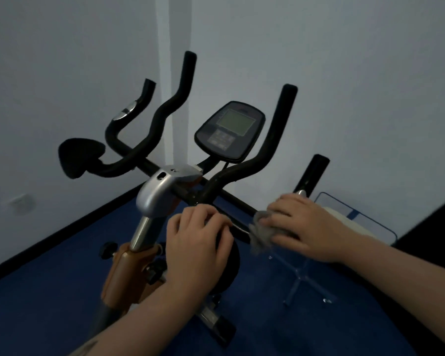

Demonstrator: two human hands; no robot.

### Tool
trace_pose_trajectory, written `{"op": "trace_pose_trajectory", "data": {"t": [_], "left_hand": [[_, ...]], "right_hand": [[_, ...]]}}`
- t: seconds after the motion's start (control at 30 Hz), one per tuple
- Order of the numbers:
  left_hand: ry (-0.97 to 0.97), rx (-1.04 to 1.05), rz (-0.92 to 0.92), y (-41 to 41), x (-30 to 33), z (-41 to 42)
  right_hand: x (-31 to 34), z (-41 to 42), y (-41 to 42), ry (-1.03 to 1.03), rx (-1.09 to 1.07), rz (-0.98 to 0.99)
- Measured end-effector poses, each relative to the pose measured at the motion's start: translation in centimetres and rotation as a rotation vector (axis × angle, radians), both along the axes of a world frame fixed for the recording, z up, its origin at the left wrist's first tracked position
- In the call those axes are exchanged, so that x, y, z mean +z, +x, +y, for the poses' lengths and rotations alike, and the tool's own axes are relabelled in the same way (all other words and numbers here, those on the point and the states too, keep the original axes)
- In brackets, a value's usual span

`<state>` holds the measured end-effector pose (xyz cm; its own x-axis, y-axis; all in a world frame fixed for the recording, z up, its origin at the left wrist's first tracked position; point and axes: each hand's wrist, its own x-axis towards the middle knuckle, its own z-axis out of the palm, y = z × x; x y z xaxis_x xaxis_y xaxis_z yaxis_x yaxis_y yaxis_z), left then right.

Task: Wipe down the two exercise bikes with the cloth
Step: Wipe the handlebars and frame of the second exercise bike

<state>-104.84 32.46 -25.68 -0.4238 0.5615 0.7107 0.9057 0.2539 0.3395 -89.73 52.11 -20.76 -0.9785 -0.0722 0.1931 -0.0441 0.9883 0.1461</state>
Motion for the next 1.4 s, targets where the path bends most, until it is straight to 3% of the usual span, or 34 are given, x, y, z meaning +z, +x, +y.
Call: {"op": "trace_pose_trajectory", "data": {"t": [0.1,0.17,0.2,0.3,0.37,0.53,0.6,0.63,0.77,0.87,0.97,1.03,1.1,1.2,1.27,1.4], "left_hand": [[-0.044,0.016,0.016,0.0,0.8,1.5],[-0.071,0.020,0.051,-0.1,0.6,1.8],[-0.070,0.020,0.057,-0.1,0.5,1.8],[-0.084,-0.003,0.076,-0.2,0.3,1.7],[-0.120,-0.005,0.076,-0.2,0.4,1.6],[-0.199,-0.021,0.034,0.0,0.8,1.6],[-0.213,-0.025,0.039,0.0,0.9,1.6],[-0.216,-0.023,0.039,0.0,1.0,1.7],[-0.226,-0.026,0.047,-0.1,0.9,1.7],[-0.223,-0.026,0.041,0.0,0.8,1.6],[-0.206,-0.027,0.041,0.0,0.7,1.7],[-0.207,-0.030,0.041,0.0,0.8,1.7],[-0.236,-0.033,0.031,0.1,1.0,1.6],[-0.274,-0.052,-0.047,0.0,1.7,1.7],[-0.248,-0.149,-0.174,0.0,2.4,2.6],[-0.285,-0.204,-0.291,0.9,3.1,5.3]], "right_hand": [[-3.7,-3.2,-1.9,-0.194,-0.305,0.409],[-7.8,-5.9,-3.1,-0.189,-0.444,0.609],[-8.8,-6.5,-2.9,-0.129,-0.406,0.632],[-6.4,-2.2,-1.0,0.141,0.021,0.358],[-3.4,1.2,-0.2,0.213,0.149,0.241],[-5.8,-1.2,-1.4,-0.075,-0.300,0.674],[-8.2,-3.7,-2.1,-0.124,-0.310,0.747],[-8.3,-3.7,-2.0,-0.072,-0.242,0.718],[-2.7,2.0,-0.7,0.131,0.088,0.288],[-0.3,4.7,-0.5,0.117,-0.101,0.389],[-3.3,1.4,-1.1,-0.089,-0.305,0.615],[-6.4,-1.7,-1.5,-0.185,-0.298,0.693],[-7.9,-2.9,-0.8,-0.132,-0.165,0.611],[-5.4,0.8,0.4,0.028,0.056,0.320],[-2.9,3.6,0.9,0.044,0.026,0.277],[-2.3,3.6,1.1,-0.042,-0.193,0.431]]}}
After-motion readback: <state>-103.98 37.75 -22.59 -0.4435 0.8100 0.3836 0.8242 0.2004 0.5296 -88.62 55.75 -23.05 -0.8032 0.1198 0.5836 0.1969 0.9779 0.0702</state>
